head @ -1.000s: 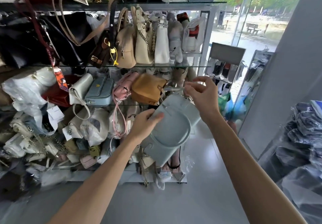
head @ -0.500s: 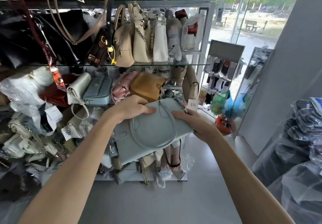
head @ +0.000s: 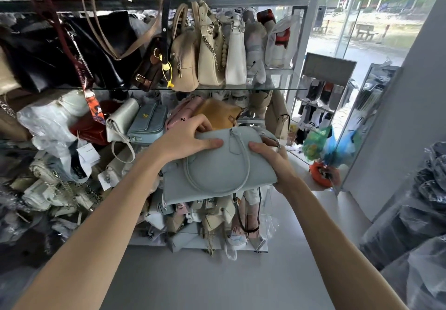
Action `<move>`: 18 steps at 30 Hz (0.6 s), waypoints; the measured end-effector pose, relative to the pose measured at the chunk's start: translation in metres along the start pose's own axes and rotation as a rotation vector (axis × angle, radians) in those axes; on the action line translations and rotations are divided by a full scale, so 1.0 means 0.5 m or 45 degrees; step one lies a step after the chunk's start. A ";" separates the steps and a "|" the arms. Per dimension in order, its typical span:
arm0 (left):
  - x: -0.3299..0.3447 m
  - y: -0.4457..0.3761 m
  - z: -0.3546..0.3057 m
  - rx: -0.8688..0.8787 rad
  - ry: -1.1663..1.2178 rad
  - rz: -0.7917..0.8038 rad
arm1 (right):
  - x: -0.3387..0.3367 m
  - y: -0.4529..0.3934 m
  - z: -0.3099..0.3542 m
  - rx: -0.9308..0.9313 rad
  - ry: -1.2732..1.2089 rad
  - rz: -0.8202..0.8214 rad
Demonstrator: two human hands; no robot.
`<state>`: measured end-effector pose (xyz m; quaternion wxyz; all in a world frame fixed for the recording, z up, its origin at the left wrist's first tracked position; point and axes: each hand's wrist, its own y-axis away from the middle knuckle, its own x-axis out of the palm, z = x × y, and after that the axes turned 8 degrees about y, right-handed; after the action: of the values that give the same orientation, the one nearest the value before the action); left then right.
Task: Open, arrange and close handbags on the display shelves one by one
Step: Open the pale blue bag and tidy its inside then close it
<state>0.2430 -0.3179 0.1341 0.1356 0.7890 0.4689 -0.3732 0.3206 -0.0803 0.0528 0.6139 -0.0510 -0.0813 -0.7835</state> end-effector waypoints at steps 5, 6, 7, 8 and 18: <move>-0.014 0.005 -0.005 0.223 0.051 -0.046 | 0.005 -0.002 0.014 -0.106 -0.021 0.014; -0.014 0.004 -0.007 0.215 0.031 -0.051 | 0.007 0.000 0.016 -0.161 -0.015 0.039; -0.012 0.000 -0.008 0.193 -0.020 -0.075 | 0.015 0.004 0.021 -0.223 0.002 0.043; -0.009 -0.002 -0.014 0.164 -0.114 -0.132 | 0.022 0.005 0.021 -0.304 0.045 0.017; 0.014 -0.058 -0.044 -0.581 0.160 0.082 | 0.125 0.000 -0.038 -1.320 1.065 -0.454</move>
<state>0.2306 -0.2860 0.1482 0.2928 0.7741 0.5232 -0.2033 0.3058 -0.1432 0.0452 0.3518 -0.0172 0.5405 -0.7641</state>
